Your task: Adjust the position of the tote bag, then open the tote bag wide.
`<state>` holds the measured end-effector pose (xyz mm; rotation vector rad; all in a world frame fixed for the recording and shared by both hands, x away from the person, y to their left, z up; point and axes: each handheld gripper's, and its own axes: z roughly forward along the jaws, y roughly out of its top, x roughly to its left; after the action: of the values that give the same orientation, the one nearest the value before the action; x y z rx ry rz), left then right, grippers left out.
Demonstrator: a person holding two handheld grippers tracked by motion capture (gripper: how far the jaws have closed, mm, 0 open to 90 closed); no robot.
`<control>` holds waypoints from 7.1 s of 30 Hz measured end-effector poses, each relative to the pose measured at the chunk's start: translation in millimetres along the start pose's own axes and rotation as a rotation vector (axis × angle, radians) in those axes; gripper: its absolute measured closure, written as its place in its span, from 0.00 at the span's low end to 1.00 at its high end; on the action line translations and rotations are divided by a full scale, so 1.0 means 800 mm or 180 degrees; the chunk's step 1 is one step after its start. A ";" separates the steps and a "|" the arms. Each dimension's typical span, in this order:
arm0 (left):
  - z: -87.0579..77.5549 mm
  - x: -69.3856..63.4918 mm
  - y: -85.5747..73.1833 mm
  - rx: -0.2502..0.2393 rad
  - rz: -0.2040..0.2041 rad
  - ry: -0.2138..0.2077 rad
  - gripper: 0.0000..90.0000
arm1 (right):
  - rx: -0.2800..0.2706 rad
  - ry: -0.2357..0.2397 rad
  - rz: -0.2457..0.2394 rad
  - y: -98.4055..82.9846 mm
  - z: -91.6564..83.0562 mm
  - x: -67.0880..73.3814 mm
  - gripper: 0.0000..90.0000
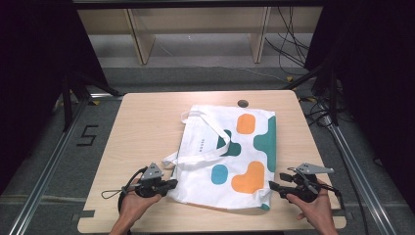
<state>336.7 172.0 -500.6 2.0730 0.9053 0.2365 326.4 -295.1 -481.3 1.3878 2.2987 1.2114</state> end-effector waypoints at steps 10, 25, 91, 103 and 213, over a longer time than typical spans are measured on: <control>0.005 -0.019 0.000 -0.0034 0.0015 -0.0112 0.97 | 0.0138 -0.0021 -0.0372 0.019 0.029 -0.017 0.98; 0.073 -0.125 0.026 0.0033 0.0447 -0.0646 0.95 | 0.0137 -0.0587 -0.0752 0.098 0.083 -0.089 1.00; -0.031 0.037 -0.007 0.0004 -0.0218 0.0803 0.29 | 0.0679 0.0183 -0.1725 0.004 0.026 0.104 0.99; 0.018 0.018 0.015 0.0129 0.0201 0.0792 0.31 | 0.0514 -0.0020 -0.1375 -0.003 -0.018 0.042 0.99; -0.103 -0.029 0.077 -0.0397 0.0846 0.0425 0.95 | -0.0279 0.0353 -0.1453 0.131 -0.071 0.031 0.98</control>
<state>313.6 184.2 -398.1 2.0757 0.6716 0.5643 350.9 -281.9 -362.6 0.7216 2.4162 1.2393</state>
